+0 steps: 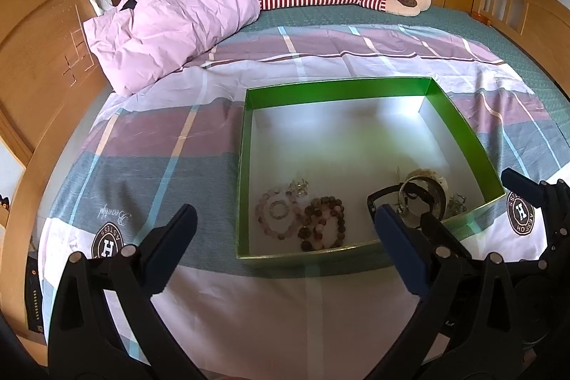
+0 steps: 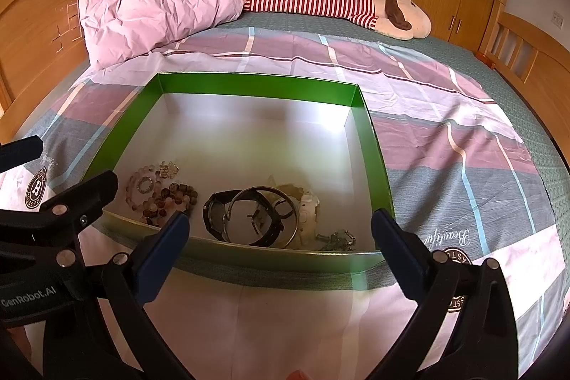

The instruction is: Organize jewelry

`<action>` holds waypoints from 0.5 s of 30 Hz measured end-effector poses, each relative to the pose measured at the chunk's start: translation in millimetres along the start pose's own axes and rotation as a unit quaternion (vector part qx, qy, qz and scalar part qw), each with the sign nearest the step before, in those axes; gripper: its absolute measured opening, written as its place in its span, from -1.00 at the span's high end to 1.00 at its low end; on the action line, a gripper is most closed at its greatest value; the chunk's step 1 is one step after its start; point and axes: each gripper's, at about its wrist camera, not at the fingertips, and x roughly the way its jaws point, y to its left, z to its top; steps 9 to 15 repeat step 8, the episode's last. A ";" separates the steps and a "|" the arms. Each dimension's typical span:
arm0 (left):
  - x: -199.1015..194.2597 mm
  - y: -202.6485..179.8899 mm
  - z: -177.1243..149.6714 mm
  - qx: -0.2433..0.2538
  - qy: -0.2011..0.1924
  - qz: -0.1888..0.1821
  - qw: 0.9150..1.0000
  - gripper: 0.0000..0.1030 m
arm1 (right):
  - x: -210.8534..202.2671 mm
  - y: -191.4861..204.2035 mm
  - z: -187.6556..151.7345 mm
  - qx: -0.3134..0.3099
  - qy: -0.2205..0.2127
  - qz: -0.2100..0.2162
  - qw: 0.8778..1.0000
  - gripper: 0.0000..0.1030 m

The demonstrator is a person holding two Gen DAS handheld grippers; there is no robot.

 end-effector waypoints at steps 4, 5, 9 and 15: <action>2.3 2.2 0.7 -0.002 0.009 -0.006 1.000 -0.96 | 0.7 -0.3 -1.1 -0.003 0.000 0.001 1.000 -0.97; 2.6 3.3 1.1 -0.005 0.010 -0.008 1.000 -0.96 | 0.9 -0.9 -1.8 -0.003 0.002 0.002 1.000 -0.97; 2.8 7.6 2.8 -0.013 0.012 -0.012 1.000 -0.96 | 4.9 -6.5 -3.4 0.004 0.013 0.011 1.000 -0.97; 2.8 7.6 2.8 -0.013 0.012 -0.012 1.000 -0.96 | 4.9 -6.5 -3.4 0.004 0.013 0.011 1.000 -0.97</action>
